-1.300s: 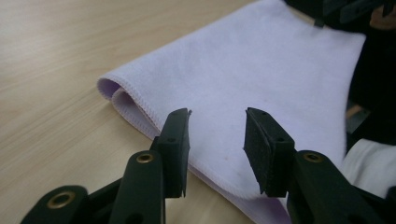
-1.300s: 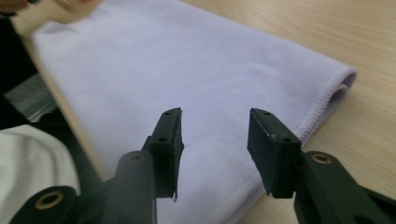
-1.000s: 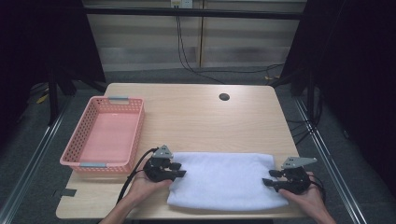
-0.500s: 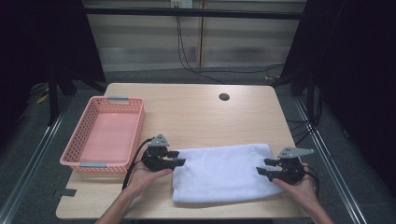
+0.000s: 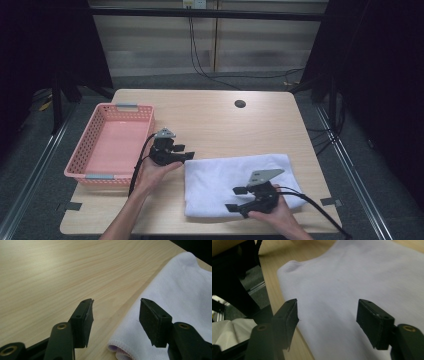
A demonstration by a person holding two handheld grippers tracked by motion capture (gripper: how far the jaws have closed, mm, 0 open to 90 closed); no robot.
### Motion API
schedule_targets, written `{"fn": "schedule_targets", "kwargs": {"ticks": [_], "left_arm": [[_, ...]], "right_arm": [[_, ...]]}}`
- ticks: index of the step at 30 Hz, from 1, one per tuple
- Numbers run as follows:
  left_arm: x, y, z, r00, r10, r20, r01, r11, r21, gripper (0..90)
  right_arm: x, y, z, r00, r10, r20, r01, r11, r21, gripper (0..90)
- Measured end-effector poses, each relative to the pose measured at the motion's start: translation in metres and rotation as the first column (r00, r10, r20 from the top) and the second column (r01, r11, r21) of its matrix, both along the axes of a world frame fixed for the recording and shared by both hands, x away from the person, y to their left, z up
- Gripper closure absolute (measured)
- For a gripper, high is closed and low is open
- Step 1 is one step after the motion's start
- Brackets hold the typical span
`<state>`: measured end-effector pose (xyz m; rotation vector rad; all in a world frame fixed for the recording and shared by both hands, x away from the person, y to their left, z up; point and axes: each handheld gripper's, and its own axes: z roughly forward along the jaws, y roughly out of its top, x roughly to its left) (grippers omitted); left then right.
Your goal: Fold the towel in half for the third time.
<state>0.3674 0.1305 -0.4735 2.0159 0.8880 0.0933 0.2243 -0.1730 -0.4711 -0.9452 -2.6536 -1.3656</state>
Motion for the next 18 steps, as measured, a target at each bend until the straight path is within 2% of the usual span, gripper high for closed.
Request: {"fn": "schedule_targets", "kwargs": {"ticks": [2, 4, 5, 6, 8, 10, 12, 16, 17, 18], "left_arm": [[0.0, 0.0, -0.003, 1.0, -0.005, -0.003, 0.005, 0.9996, 0.026, 44.4], [-0.001, 0.001, -0.003, 1.0, 0.002, -0.007, -0.001, 0.9997, 0.024, 43.9], [-0.001, 0.002, -0.003, 1.0, 0.004, -0.007, -0.004, 0.9997, 0.022, 43.7], [-0.001, 0.002, -0.002, 1.0, 0.006, -0.003, -0.006, 0.9998, 0.017, 43.5], [0.0, 0.005, -0.001, 1.0, 0.006, -0.005, -0.006, 0.9998, 0.018, 43.3], [0.001, 0.007, -0.003, 0.9998, 0.017, -0.014, -0.017, 0.9998, 0.01, 42.9], [0.002, 0.009, -0.005, 0.9995, 0.028, -0.016, -0.028, 0.9994, 0.019, 42.5], [0.004, 0.011, -0.008, 0.9988, 0.04, -0.029, -0.039, 0.9989, 0.026, 41.9], [0.004, 0.011, -0.009, 0.9986, 0.042, -0.031, -0.041, 0.9986, 0.034, 41.5], [0.004, 0.01, -0.011, 0.9981, 0.049, -0.038, -0.048, 0.9982, 0.037, 41.1]], "right_arm": [[0.001, 0.024, -0.002, 0.9978, 0.067, -0.005, -0.067, 0.998, 0.0, 31.8], [0.0, 0.044, -0.004, 0.9953, 0.097, 0.006, -0.097, 0.995, -0.028, 31.3], [0.0, 0.056, -0.006, 0.9926, 0.12, 0.021, -0.118, 0.991, -0.062, 30.0], [0.001, 0.061, -0.007, 0.9926, 0.119, 0.023, -0.118, 0.991, -0.069, 30.2], [0.007, 0.069, -0.007, 0.9922, 0.124, 0.016, -0.123, 0.991, -0.044, 30.5], [0.011, 0.074, -0.012, 0.9912, 0.132, 0.01, -0.131, 0.99, -0.06, 30.3], [0.011, 0.077, -0.018, 0.9908, 0.135, 0.008, -0.134, 0.988, -0.082, 30.0], [0.009, 0.079, -0.021, 0.9885, 0.15, 0.02, -0.148, 0.985, -0.092, 27.6], [0.008, 0.079, -0.023, 0.9874, 0.156, 0.028, -0.152, 0.983, -0.107, 27.7], [0.005, 0.08, -0.025, 0.986, 0.158, 0.055, -0.151, 0.982, -0.116, 27.7]]}}
